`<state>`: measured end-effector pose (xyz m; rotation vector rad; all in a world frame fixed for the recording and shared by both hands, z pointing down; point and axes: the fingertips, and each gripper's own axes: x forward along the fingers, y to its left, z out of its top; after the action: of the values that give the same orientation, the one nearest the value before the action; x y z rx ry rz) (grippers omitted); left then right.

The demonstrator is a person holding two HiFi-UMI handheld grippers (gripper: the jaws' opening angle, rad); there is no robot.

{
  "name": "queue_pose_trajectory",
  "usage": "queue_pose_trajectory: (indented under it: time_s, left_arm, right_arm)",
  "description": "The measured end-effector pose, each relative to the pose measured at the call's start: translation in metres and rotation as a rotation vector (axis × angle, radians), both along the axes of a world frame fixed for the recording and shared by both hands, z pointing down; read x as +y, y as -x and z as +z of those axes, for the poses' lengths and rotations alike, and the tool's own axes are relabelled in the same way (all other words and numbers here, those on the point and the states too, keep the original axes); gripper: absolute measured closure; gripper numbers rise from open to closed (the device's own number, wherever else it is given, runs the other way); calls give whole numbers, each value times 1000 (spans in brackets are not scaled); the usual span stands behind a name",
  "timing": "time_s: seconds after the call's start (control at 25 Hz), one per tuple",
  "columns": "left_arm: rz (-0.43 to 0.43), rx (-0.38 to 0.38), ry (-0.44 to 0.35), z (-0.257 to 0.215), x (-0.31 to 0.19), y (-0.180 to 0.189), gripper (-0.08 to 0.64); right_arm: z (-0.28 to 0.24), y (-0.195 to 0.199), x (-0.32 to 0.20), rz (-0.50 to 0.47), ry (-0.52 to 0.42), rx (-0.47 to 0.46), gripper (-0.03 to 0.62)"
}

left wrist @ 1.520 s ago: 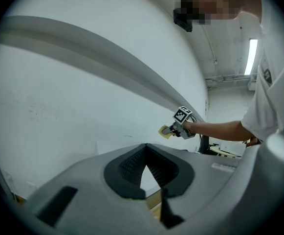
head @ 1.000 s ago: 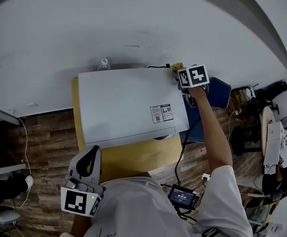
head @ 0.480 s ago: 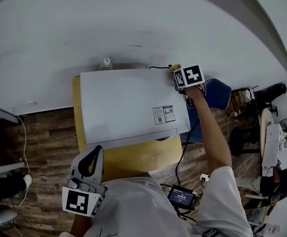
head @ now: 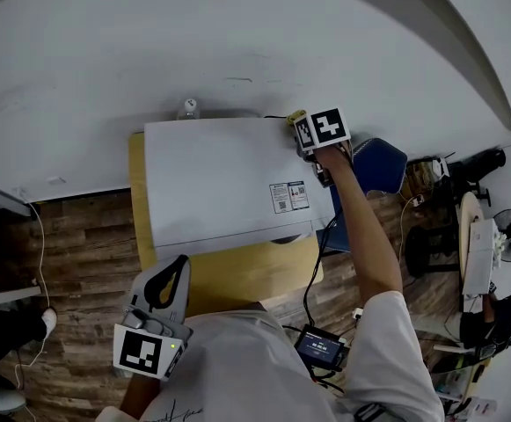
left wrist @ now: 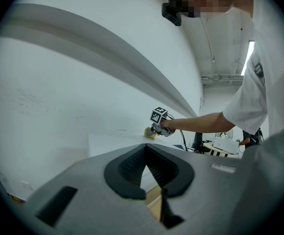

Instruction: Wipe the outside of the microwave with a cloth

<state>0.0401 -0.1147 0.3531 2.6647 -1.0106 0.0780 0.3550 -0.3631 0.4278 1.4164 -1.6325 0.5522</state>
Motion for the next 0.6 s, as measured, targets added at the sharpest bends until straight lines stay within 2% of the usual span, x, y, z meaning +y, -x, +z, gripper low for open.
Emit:
queue_pose_trajectory:
  time_s: [0.4,0.6]
  left_arm:
    - [9,-8,-7,0,13,5,561]
    - [-23,29,-14,-11,15,8,561]
  right_arm:
    - [0,37,-2,-40,0,-23,476]
    - [0,57,0,-59,6,-44,476]
